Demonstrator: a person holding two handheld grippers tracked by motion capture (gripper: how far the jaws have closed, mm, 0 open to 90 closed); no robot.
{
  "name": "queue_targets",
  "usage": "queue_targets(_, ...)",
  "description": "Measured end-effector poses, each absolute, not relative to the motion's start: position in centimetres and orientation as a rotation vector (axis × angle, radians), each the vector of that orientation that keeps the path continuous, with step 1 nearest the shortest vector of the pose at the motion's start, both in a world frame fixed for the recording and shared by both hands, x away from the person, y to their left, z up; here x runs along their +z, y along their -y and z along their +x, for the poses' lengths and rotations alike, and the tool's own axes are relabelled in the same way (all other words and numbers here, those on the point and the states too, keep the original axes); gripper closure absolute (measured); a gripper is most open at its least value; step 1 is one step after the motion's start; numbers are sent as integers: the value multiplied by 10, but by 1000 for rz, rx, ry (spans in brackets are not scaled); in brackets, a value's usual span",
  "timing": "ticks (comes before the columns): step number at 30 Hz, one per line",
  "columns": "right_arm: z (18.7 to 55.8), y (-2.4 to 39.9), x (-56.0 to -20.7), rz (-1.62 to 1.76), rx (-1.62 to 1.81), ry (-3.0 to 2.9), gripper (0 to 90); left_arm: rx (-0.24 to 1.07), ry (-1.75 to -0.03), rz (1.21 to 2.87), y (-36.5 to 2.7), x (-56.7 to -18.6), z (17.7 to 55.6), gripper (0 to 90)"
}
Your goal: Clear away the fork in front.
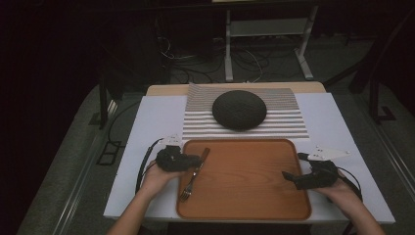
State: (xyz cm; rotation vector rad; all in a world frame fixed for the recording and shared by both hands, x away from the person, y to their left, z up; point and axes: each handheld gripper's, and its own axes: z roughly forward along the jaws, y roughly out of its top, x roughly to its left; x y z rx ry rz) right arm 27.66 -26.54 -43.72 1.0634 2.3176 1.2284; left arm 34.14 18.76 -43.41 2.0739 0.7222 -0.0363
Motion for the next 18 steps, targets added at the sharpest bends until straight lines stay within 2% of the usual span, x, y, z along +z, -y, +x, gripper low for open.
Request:
queue_targets(1, 277, 266, -437, 1064, 1229, -2316, 86, -40, -712, 2077, -185, -433, 341, 819)
queue_targets(2, 277, 266, -437, 1064, 1229, -2316, 86, -43, -704, 2079, -183, -433, 341, 819)
queue_targets(4, 277, 266, -437, 1069, 1238, -2312, 86, -50, -691, 2091, -176, -431, 341, 893)
queue_targets(11, 278, 269, -437, 1062, 1247, -2311, 86, -37, -669, 2177, -160, -439, 338, 893)
queue_targets(18, 277, 266, -437, 1052, 1233, -2321, 86, 18, -713, 2222, -168, -442, 341, 892)
